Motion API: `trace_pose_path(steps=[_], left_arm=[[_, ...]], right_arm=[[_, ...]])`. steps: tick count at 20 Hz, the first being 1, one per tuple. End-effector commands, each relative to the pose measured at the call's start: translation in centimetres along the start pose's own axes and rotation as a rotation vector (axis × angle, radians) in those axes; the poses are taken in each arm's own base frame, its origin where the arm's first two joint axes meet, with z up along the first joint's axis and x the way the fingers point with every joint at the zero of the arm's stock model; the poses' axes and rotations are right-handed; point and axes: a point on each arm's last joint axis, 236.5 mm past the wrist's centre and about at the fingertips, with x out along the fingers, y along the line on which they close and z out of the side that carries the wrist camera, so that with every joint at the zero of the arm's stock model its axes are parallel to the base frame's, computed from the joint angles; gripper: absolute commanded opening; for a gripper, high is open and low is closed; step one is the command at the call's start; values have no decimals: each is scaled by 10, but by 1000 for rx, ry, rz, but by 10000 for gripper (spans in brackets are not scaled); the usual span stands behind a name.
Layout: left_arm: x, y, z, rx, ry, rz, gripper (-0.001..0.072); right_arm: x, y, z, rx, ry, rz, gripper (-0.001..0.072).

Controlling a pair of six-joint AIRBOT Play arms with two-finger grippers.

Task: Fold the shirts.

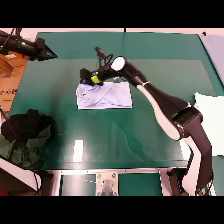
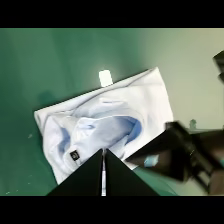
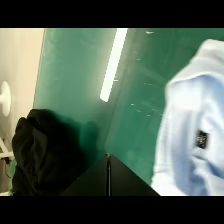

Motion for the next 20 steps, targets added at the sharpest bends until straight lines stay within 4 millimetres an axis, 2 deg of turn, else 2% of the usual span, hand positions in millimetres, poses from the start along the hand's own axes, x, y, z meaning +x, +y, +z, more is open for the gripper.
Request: trace_pose_path(steps=[1,4,5,7,8,9,10,11,12,15,18,20], left_arm=[[-4,9,1,-6,-7,25,54],[-4,10,1,-6,-7,29,53],[-4,15,0,-7,-1,52,24],[-5,41,-3,-32,10,169,24],[-8,60,-6,-40,20,263,23],[-12,79,-8,-48,27,355,23],[-16,92,-10,-48,35,427,23],[-18,99,-10,-39,41,472,23],[-19,101,-10,-38,39,485,24],[-18,101,-8,-49,27,482,24],[-18,101,-9,-56,33,481,24],[-16,102,-12,-62,41,481,24]], right_arm=[[-59,-51,28,51,22,-52,9],[-142,-116,52,100,-20,-184,9],[-166,-140,55,134,-45,-230,9],[-205,-187,46,201,-63,-285,10],[-215,-209,34,234,-48,-300,13],[-220,-230,21,293,-29,-312,107],[-219,-247,8,335,-8,-320,290],[-212,-260,-6,362,19,-316,431],[-203,-269,-16,379,39,-304,472],[-159,-271,-35,388,87,-201,471],[-116,-252,-39,374,106,-81,469],[-95,-233,-33,358,84,-16,468]])
